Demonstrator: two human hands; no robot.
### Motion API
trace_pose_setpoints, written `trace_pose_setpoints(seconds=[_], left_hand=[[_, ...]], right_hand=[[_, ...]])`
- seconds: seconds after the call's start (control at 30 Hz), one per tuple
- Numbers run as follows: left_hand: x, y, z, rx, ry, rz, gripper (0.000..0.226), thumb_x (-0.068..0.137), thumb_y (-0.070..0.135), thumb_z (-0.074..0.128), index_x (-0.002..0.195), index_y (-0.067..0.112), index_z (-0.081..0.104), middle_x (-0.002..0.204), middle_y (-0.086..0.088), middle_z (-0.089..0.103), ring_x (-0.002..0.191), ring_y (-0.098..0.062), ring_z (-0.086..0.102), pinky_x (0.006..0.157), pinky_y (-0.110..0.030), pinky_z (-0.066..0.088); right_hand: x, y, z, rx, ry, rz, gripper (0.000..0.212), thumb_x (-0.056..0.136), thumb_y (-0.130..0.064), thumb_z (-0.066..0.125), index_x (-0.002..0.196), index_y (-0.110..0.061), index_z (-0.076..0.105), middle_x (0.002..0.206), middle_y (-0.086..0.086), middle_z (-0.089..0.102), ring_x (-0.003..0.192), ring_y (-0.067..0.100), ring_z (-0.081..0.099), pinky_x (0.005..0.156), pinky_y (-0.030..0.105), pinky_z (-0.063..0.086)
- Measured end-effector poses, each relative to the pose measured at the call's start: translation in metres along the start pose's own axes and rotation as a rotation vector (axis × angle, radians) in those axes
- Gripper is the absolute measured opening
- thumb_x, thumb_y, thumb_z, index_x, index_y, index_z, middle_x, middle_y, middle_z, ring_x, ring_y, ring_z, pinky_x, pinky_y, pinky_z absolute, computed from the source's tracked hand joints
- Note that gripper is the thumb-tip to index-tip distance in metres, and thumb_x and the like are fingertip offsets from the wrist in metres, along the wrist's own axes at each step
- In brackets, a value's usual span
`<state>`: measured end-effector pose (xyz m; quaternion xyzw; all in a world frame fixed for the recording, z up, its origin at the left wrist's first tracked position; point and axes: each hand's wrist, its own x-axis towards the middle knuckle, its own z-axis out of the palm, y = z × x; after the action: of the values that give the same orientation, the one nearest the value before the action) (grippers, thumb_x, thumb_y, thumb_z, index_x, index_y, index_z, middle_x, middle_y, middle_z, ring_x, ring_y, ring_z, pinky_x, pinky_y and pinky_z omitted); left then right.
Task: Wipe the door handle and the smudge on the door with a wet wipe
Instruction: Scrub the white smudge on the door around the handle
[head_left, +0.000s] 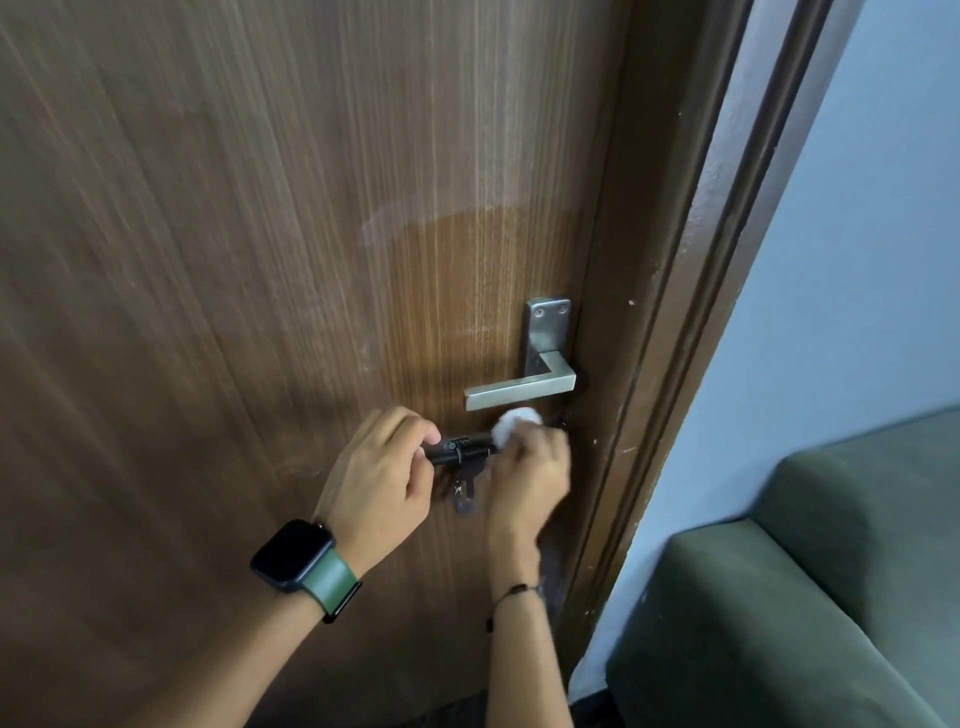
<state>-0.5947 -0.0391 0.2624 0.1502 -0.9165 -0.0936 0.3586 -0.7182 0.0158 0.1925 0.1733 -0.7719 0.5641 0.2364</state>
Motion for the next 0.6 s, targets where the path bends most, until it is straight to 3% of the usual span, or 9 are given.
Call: trace_pose_setpoints(seconds=[0.07,0.13,0.3,0.43,0.5,0.6], left_hand=[[0.001,-0.001,0.000,0.007,-0.002,0.003,0.027,0.076,0.012,0.036,0.080,0.006,0.061,0.079,-0.005,0.061,0.073,-0.021,0.055,0.062,-0.027,0.045],[0.002,-0.002,0.002,0.019,0.000,0.010,0.026,0.076,0.012,0.036,0.080,0.006,0.061,0.079,-0.006,0.061,0.073,-0.022,0.056,0.061,-0.030,0.047],[0.006,-0.009,0.008,0.049,0.044,0.046,0.023,0.076,0.009,0.038,0.078,0.005,0.060,0.079,-0.006,0.061,0.074,-0.024,0.055,0.066,-0.029,0.040],[0.015,-0.006,0.012,0.038,0.041,0.069,0.024,0.076,0.008,0.038,0.079,0.005,0.061,0.079,-0.007,0.061,0.074,-0.022,0.054,0.067,-0.027,0.040],[0.018,-0.005,0.013,0.025,0.042,0.074,0.024,0.075,0.007,0.039,0.080,0.004,0.062,0.079,-0.007,0.062,0.074,-0.022,0.054,0.067,-0.027,0.041],[0.020,-0.004,0.014,-0.001,0.046,0.063,0.024,0.074,0.006,0.038,0.079,0.003,0.062,0.078,-0.010,0.062,0.073,-0.025,0.054,0.068,-0.028,0.041]], right_hand=[[0.022,0.008,-0.008,-0.048,0.092,0.112,0.013,0.077,0.007,0.063,0.085,0.002,0.071,0.079,0.023,0.063,0.072,0.041,0.061,0.062,0.037,0.047],[0.031,0.005,-0.007,-0.110,0.076,0.093,0.018,0.079,0.006,0.060,0.093,0.003,0.071,0.083,0.025,0.065,0.075,0.043,0.061,0.065,0.041,0.049],[0.036,-0.002,0.007,-0.061,0.166,0.243,0.014,0.086,-0.005,0.061,0.085,0.003,0.072,0.080,0.026,0.068,0.072,0.043,0.063,0.059,0.040,0.048],[0.036,-0.005,0.021,0.003,0.206,0.377,0.016,0.088,-0.006,0.057,0.095,0.000,0.071,0.089,0.020,0.068,0.084,0.038,0.061,0.072,0.041,0.048],[0.023,-0.018,0.028,0.008,0.166,0.294,0.010,0.079,0.002,0.065,0.087,0.001,0.070,0.081,0.017,0.066,0.077,0.035,0.061,0.068,0.040,0.052],[-0.014,-0.034,0.033,-0.066,0.049,-0.007,0.014,0.061,0.007,0.076,0.069,-0.001,0.068,0.068,0.013,0.063,0.062,0.029,0.059,0.056,0.028,0.045]])
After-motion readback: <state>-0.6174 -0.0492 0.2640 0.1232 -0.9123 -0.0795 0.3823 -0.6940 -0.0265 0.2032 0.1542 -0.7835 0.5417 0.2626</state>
